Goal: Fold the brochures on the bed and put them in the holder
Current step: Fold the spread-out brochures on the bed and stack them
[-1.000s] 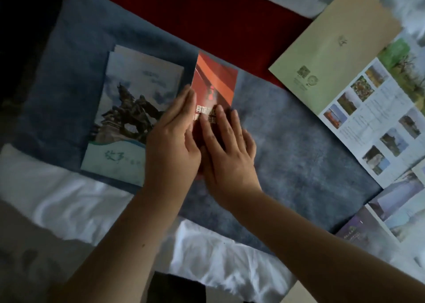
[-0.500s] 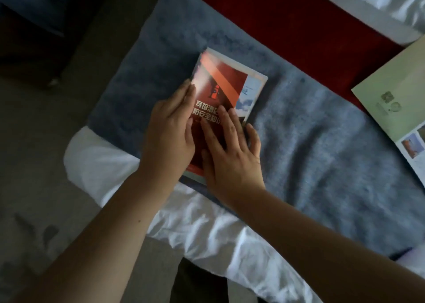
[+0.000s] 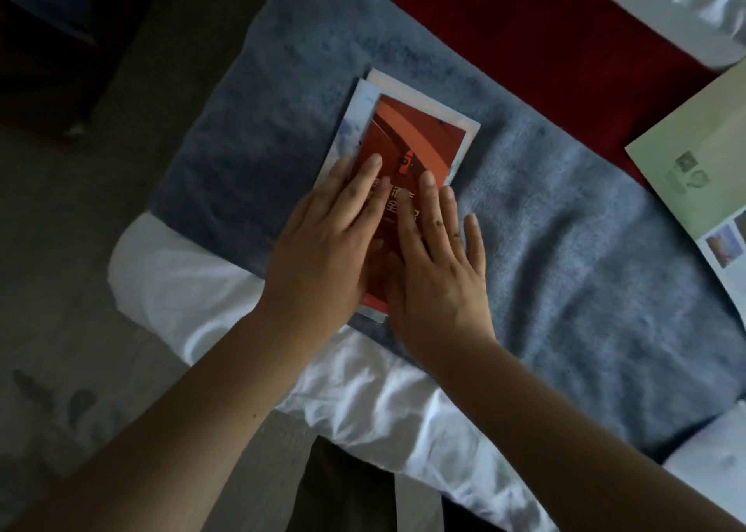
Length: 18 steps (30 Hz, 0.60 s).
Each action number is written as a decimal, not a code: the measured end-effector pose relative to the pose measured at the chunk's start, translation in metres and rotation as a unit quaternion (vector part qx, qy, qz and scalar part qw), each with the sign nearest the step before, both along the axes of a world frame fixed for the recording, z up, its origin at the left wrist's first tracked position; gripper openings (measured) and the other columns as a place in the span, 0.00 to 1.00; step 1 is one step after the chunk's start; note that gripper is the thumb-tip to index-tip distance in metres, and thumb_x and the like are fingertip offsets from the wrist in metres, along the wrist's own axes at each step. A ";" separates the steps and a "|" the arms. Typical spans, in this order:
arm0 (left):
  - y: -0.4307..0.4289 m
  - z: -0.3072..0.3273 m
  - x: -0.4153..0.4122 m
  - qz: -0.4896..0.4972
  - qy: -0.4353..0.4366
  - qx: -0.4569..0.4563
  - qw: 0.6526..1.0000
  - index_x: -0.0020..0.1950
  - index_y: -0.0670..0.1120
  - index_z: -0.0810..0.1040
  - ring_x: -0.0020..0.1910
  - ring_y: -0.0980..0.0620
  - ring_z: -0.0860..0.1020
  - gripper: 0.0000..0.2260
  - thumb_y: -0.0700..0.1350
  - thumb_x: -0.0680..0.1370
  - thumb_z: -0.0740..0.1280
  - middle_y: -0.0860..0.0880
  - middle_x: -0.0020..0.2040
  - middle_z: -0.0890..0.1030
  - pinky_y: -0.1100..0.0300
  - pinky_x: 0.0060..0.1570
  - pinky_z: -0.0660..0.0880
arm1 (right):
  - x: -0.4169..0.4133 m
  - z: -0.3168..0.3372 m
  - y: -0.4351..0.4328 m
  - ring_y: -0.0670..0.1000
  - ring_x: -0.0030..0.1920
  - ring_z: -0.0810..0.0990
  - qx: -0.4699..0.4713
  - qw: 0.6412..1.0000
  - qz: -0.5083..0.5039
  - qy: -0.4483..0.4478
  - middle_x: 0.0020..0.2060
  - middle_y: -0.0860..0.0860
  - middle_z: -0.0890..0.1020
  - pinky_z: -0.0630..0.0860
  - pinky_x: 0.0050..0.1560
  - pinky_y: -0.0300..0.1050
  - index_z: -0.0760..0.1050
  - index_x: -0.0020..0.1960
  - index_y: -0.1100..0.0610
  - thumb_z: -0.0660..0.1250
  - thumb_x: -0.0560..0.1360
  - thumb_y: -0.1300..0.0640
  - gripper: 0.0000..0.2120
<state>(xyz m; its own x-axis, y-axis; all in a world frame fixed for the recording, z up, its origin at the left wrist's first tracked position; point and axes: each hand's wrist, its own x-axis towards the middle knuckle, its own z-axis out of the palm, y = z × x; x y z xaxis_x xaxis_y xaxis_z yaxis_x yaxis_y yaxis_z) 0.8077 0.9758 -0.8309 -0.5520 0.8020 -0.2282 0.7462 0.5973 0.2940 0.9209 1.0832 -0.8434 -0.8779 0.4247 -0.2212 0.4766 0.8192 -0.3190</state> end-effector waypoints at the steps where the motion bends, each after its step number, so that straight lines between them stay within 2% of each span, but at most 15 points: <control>1: -0.001 -0.001 0.002 -0.007 0.002 -0.013 1.000 0.83 0.45 0.59 0.83 0.45 0.50 0.25 0.44 0.86 0.59 0.49 0.84 0.53 0.50 0.79 0.56 | -0.001 0.000 -0.001 0.53 0.84 0.43 -0.017 1.000 -0.002 -0.012 0.84 0.53 0.48 0.41 0.82 0.53 0.51 0.85 0.55 0.52 0.84 0.50 0.30; 3: -0.003 -0.008 0.003 -0.014 0.000 -0.037 0.999 0.84 0.45 0.55 0.84 0.46 0.49 0.25 0.46 0.87 0.56 0.50 0.85 0.50 0.49 0.81 0.54 | -0.002 -0.004 -0.005 0.53 0.83 0.41 -0.043 0.998 -0.005 -0.048 0.84 0.54 0.46 0.43 0.83 0.55 0.48 0.85 0.56 0.44 0.84 0.48 0.31; 5: -0.006 -0.016 0.002 -0.014 -0.002 -0.047 0.999 0.84 0.47 0.53 0.84 0.48 0.48 0.24 0.49 0.88 0.52 0.51 0.84 0.49 0.50 0.81 0.52 | -0.003 -0.009 -0.007 0.53 0.83 0.43 -0.047 0.998 -0.010 -0.051 0.84 0.54 0.47 0.45 0.83 0.57 0.47 0.85 0.57 0.33 0.84 0.42 0.34; 7: -0.008 -0.023 0.001 -0.010 0.005 -0.046 0.999 0.84 0.48 0.54 0.83 0.50 0.49 0.24 0.52 0.88 0.50 0.52 0.84 0.51 0.51 0.81 0.52 | -0.005 -0.014 -0.010 0.54 0.83 0.47 -0.052 0.998 -0.022 -0.025 0.84 0.56 0.50 0.46 0.83 0.57 0.52 0.84 0.59 0.24 0.79 0.33 0.46; 8: -0.008 -0.026 0.002 -0.007 0.011 -0.047 0.999 0.84 0.48 0.55 0.83 0.51 0.50 0.24 0.52 0.88 0.49 0.52 0.84 0.52 0.51 0.81 0.52 | -0.006 -0.016 -0.011 0.55 0.83 0.49 -0.056 0.998 -0.027 -0.019 0.83 0.56 0.52 0.47 0.83 0.57 0.53 0.84 0.60 0.22 0.76 0.30 0.50; 10: -0.006 -0.030 0.002 0.003 0.012 -0.051 0.999 0.84 0.48 0.56 0.83 0.51 0.51 0.24 0.52 0.88 0.48 0.52 0.84 0.53 0.51 0.81 0.52 | -0.010 -0.019 -0.011 0.55 0.83 0.50 -0.071 0.997 -0.029 -0.025 0.83 0.56 0.54 0.45 0.82 0.55 0.55 0.83 0.60 0.22 0.74 0.27 0.54; 11: -0.003 -0.030 0.001 0.006 0.006 -0.056 0.998 0.84 0.48 0.56 0.83 0.51 0.50 0.24 0.53 0.88 0.48 0.52 0.84 0.53 0.51 0.81 0.51 | -0.011 -0.020 -0.009 0.55 0.83 0.50 -0.069 0.997 -0.021 -0.038 0.83 0.56 0.54 0.45 0.82 0.54 0.55 0.83 0.60 0.24 0.75 0.28 0.52; 13: 0.002 -0.026 0.001 0.012 -0.010 -0.081 0.997 0.84 0.49 0.54 0.83 0.51 0.48 0.25 0.54 0.87 0.45 0.53 0.84 0.51 0.51 0.81 0.49 | -0.013 -0.021 -0.005 0.53 0.83 0.50 -0.046 0.997 -0.002 -0.068 0.83 0.55 0.53 0.46 0.83 0.53 0.53 0.84 0.58 0.32 0.81 0.35 0.41; 15: 0.008 -0.020 0.001 0.022 -0.026 -0.113 0.993 0.85 0.51 0.52 0.83 0.52 0.46 0.27 0.56 0.85 0.42 0.54 0.84 0.48 0.52 0.81 0.46 | -0.015 -0.021 -0.001 0.53 0.84 0.49 -0.034 0.995 0.005 -0.089 0.84 0.55 0.53 0.44 0.83 0.52 0.52 0.84 0.57 0.39 0.82 0.40 0.35; 18: 0.023 -0.004 0.000 0.040 -0.040 -0.169 0.984 0.85 0.52 0.50 0.84 0.48 0.45 0.27 0.55 0.85 0.46 0.55 0.85 0.45 0.46 0.81 0.46 | -0.019 -0.012 0.008 0.52 0.84 0.45 -0.073 0.990 0.029 -0.118 0.84 0.54 0.48 0.39 0.82 0.49 0.48 0.85 0.56 0.40 0.78 0.36 0.40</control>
<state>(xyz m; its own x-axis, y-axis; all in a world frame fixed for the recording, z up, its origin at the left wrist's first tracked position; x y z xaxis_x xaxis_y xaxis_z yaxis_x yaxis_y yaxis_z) 0.8081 0.9987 -0.8352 -0.5801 0.6267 -0.5203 0.6748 0.7275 0.1239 0.9016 1.0908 -0.8554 -0.8163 0.3235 -0.4785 0.5056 0.8008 -0.3211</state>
